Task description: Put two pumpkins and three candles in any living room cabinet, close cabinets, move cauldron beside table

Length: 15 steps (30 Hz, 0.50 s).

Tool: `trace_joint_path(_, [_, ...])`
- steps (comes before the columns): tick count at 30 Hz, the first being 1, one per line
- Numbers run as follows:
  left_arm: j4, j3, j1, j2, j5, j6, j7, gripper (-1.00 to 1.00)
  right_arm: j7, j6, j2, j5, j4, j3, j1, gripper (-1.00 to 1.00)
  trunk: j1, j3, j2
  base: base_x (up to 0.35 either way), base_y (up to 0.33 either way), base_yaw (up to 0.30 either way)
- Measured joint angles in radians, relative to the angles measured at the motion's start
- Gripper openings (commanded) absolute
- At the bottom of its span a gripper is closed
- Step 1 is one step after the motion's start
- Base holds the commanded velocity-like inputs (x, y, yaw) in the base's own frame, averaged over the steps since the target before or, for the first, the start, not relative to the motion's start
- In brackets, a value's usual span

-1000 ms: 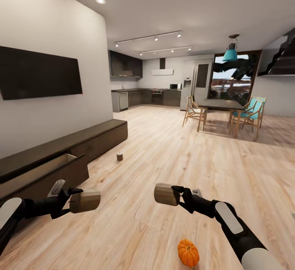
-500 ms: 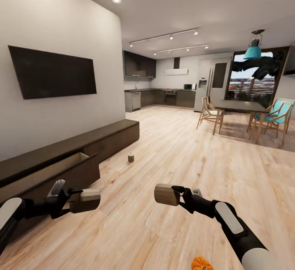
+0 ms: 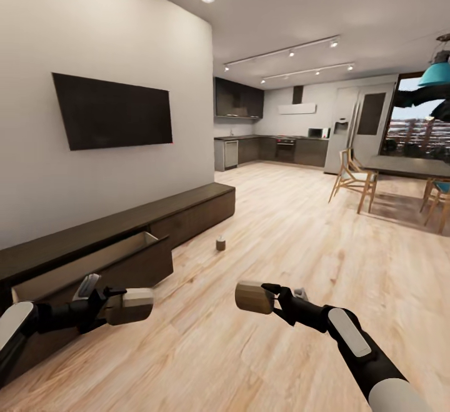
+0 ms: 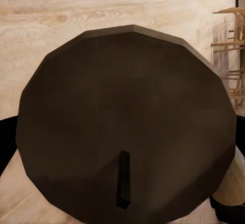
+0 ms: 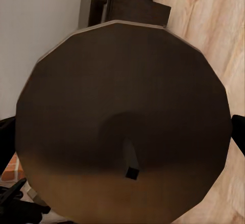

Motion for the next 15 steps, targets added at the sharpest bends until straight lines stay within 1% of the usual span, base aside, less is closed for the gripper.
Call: trace_joint_path(15, [0.000, 0.000, 0.000, 0.001, 0.000, 0.000, 0.000, -1.00, 0.000, 0.000, 0.000, 0.000, 0.000, 0.000, 0.000, -1.00, 0.000, 0.000, 0.000, 0.202, 0.000, 0.290])
